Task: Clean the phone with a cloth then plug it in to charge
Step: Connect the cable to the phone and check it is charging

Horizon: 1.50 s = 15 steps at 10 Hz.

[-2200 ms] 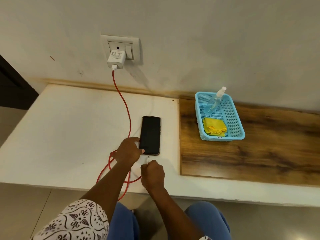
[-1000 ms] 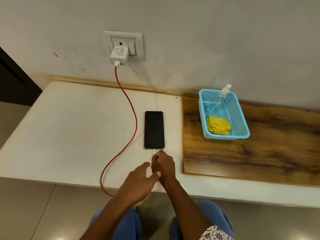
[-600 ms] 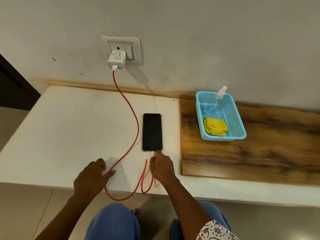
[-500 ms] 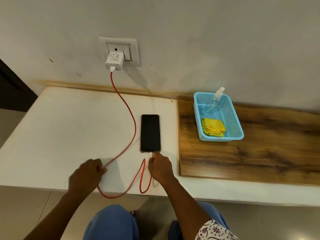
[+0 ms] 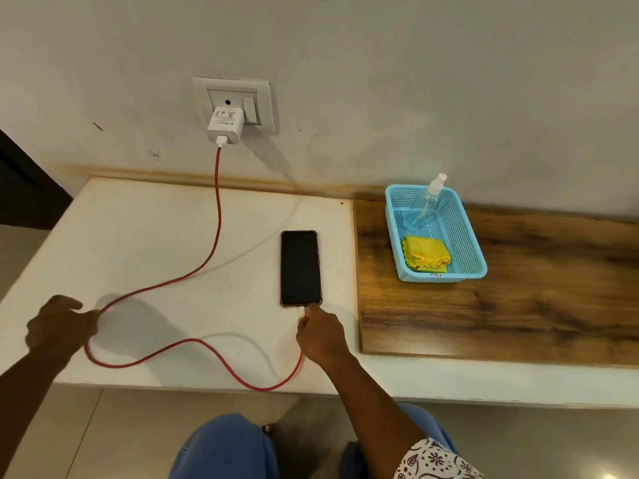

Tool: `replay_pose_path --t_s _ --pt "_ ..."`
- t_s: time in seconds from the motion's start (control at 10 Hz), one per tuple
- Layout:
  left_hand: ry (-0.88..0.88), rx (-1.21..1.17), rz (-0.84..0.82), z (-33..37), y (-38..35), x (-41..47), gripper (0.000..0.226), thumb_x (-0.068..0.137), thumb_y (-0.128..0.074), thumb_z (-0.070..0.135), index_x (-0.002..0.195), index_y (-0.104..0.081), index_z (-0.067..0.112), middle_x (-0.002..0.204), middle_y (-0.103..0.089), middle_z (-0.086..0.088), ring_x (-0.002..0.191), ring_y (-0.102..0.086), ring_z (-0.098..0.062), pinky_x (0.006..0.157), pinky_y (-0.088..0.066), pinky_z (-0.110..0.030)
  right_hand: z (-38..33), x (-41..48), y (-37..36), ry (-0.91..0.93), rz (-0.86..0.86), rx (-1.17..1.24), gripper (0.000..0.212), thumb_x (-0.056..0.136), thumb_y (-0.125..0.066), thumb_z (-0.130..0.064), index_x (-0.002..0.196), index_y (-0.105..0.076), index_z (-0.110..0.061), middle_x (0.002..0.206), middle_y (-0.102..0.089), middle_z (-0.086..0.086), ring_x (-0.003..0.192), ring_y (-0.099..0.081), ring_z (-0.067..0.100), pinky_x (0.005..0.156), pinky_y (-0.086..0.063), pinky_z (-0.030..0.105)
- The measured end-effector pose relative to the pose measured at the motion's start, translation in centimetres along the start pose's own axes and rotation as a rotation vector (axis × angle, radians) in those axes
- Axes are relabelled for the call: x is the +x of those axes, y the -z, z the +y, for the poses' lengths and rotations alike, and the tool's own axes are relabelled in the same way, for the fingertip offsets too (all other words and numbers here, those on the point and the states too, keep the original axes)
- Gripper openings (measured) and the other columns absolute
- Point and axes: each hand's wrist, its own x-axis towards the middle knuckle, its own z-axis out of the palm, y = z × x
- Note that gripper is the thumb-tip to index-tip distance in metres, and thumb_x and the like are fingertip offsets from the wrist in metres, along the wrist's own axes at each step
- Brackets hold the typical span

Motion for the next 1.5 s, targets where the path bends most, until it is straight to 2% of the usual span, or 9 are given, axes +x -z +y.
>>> replay_pose_path --t_s 0.1,0.2,0.3,0.4,0.5,0.6,0.7,0.9,1.5 --pt "-0.021 -0.205 0.024 4.4 0.2 -5.6 0.034 0.085 -0.060 0.009 0.118 -0.052 0.004 0.114 -0.061 -0.026 0.105 -0.057 -0.044 0.093 -0.045 -0.051 0.0 0.1 -0.1 -0.002 0.000 0.000 0.034 0.096 -0.048 -0.024 0.127 -0.048 -0.010 0.120 -0.064 0.009 0.107 -0.064 0.026 0.092 -0.050 0.030" --pt "-0.214 -0.237 0.192 6.4 -0.3 -7.4 0.025 0.082 -0.061 0.006 0.106 -0.057 0.006 0.106 -0.065 -0.020 0.096 -0.060 -0.037 0.088 -0.045 -0.043 0.1 0.1 0.0 0.002 -0.001 -0.004 0.034 0.096 -0.048 -0.024 0.127 -0.047 -0.010 0.120 -0.064 0.010 0.108 -0.064 0.026 0.092 -0.050 0.030" --pt "-0.551 -0.249 0.235 9.4 -2.2 -10.3 0.015 0.080 -0.060 0.001 0.094 -0.060 0.009 0.091 -0.065 -0.014 0.070 -0.057 -0.010 0.071 -0.043 -0.029 0.1 0.1 0.0 0.009 -0.008 -0.013 0.036 0.096 -0.048 -0.023 0.130 -0.046 -0.010 0.123 -0.063 0.010 0.111 -0.063 0.027 0.094 -0.049 0.029" --pt "-0.706 -0.266 0.126 11.2 -3.8 -12.5 0.014 0.081 -0.060 0.001 0.091 -0.062 0.011 0.087 -0.065 -0.009 0.071 -0.060 -0.018 0.068 -0.048 -0.032 0.1 0.1 0.1 0.015 -0.018 -0.019 0.038 0.096 -0.048 -0.024 0.131 -0.045 -0.010 0.124 -0.062 0.010 0.112 -0.062 0.027 0.096 -0.048 0.029" --pt "-0.848 -0.112 -0.208 13.5 -7.1 -16.0 0.030 0.089 -0.056 0.015 0.119 -0.058 0.015 0.123 -0.061 -0.011 0.113 -0.057 -0.026 0.097 -0.045 -0.035 0.1 0.1 0.1 0.019 -0.030 -0.011 0.040 0.097 -0.048 -0.025 0.133 -0.043 -0.010 0.128 -0.060 0.010 0.115 -0.060 0.027 0.099 -0.046 0.031" --pt "-0.958 0.125 -0.327 14.2 -9.6 -16.9 0.050 0.094 -0.048 0.019 0.142 -0.033 0.020 0.153 -0.031 -0.005 0.140 -0.030 -0.023 0.113 -0.027 -0.034 0.1 0.1 0.1 0.038 -0.033 -0.018 0.041 0.097 -0.047 -0.027 0.134 -0.043 -0.011 0.131 -0.059 0.009 0.117 -0.059 0.027 0.101 -0.045 0.032" --pt "-1.022 0.357 -0.370 14.1 -12.0 -17.7 0.057 0.095 -0.044 0.022 0.146 -0.019 0.026 0.159 -0.005 0.000 0.147 -0.006 -0.019 0.119 -0.010 -0.037 0.1 0.1 0.0 0.060 -0.023 -0.037 0.039 0.098 -0.044 -0.029 0.133 -0.045 -0.012 0.131 -0.059 0.008 0.115 -0.060 0.025 0.101 -0.044 0.031" --pt "-1.043 0.476 -0.359 13.8 -12.8 -17.0 0.052 0.096 -0.038 0.031 0.146 -0.022 0.027 0.158 -0.013 0.001 0.146 -0.011 -0.017 0.118 0.005 -0.038 0.2 0.1 -0.7 0.032 0.008 -0.086 0.042 0.098 -0.044 -0.030 0.136 -0.040 -0.013 0.132 -0.058 0.007 0.115 -0.060 0.024 0.100 -0.046 0.032" --pt "-1.075 0.680 -0.347 16.3 -12.3 -16.4 0.052 0.095 -0.043 0.030 0.144 -0.026 0.022 0.152 -0.029 -0.002 0.140 -0.027 -0.020 0.118 0.001 -0.038 0.6 0.8 -0.5 0.070 -0.029 -0.126 0.043 0.098 -0.040 -0.034 0.135 -0.041 -0.011 0.130 -0.059 0.009 0.113 -0.060 0.026 0.100 -0.045 0.032"
